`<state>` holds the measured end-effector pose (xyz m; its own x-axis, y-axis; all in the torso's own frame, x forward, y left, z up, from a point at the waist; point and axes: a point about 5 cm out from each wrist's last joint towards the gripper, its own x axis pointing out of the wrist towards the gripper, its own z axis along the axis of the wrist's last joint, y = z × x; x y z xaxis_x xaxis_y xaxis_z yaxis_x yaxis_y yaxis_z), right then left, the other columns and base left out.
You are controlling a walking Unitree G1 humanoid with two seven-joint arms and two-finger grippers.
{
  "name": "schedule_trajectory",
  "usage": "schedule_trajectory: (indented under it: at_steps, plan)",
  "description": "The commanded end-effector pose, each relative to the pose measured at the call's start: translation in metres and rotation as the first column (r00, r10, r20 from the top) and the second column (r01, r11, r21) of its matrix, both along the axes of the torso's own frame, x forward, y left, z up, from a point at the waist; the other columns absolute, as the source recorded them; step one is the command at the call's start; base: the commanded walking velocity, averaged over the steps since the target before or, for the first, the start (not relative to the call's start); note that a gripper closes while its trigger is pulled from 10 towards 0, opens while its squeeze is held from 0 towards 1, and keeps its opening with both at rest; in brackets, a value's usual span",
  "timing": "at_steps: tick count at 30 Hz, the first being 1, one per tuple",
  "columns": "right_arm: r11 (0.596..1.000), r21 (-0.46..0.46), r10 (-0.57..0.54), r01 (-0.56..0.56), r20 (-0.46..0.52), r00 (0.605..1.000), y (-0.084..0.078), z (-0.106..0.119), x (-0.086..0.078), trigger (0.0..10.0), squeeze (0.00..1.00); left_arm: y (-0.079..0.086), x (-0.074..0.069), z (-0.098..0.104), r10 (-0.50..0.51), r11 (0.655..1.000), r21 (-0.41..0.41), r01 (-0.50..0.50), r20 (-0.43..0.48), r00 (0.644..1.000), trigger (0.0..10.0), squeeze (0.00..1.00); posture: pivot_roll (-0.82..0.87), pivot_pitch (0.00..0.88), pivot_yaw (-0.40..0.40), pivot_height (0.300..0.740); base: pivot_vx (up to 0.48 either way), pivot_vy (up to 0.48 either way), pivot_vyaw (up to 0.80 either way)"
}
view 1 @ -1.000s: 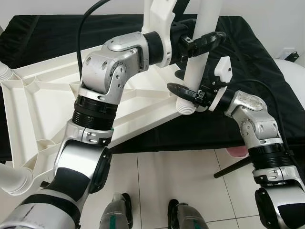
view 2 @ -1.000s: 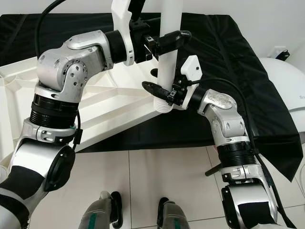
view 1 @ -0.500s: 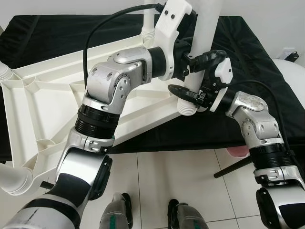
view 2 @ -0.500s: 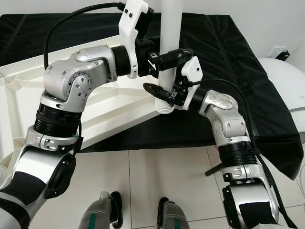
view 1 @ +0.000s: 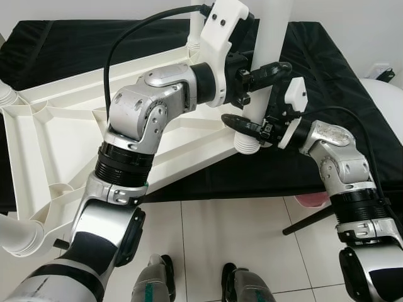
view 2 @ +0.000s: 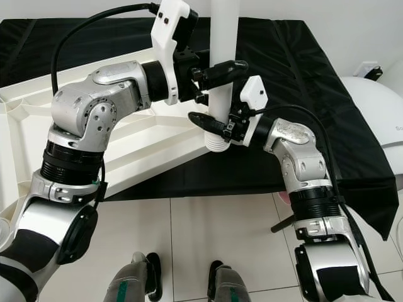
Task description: Building children table
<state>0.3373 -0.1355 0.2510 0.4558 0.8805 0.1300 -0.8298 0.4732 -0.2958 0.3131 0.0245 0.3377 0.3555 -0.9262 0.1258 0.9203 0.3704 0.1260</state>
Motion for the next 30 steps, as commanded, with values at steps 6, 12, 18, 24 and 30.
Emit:
schedule_trajectory:
  at_steps: [6,12,18,24,30]
  plan:
    - [0.998,0.052,-0.018,0.019,-0.022,1.000,-0.003,0.006,0.003,10.0,0.35,-0.001,-0.004,0.003,-0.021,1.000,0.004,0.021,0.003,1.000,10.0,0.00,-0.08,0.149,-0.034,0.740,0.000,0.000,0.00]
    - [0.995,0.082,-0.064,0.065,-0.006,0.998,-0.007,0.011,0.005,10.0,1.00,0.004,0.001,0.008,0.031,1.000,-0.002,-0.031,0.014,0.999,10.0,0.00,-0.08,0.160,-0.037,0.740,0.000,0.000,0.00]
    - [0.988,0.111,-0.105,0.104,0.009,0.994,-0.007,0.014,0.004,10.0,0.00,0.010,0.006,0.012,0.096,0.995,-0.007,-0.096,0.044,0.994,10.0,0.00,-0.08,0.169,-0.040,0.740,0.000,0.000,0.00]
    - [0.976,0.147,-0.160,0.158,0.006,0.987,-0.002,0.016,0.003,10.0,0.00,0.016,0.011,0.018,0.182,0.983,-0.011,-0.182,0.088,0.979,10.0,0.00,-0.08,0.179,-0.041,0.740,0.000,0.000,0.00]
    - [0.957,0.173,-0.234,0.235,-0.022,0.972,0.006,0.013,0.004,10.0,0.00,0.017,0.014,0.022,0.242,0.970,-0.016,-0.242,0.119,0.963,10.0,0.00,-0.08,0.181,-0.039,0.740,0.000,0.000,0.00]
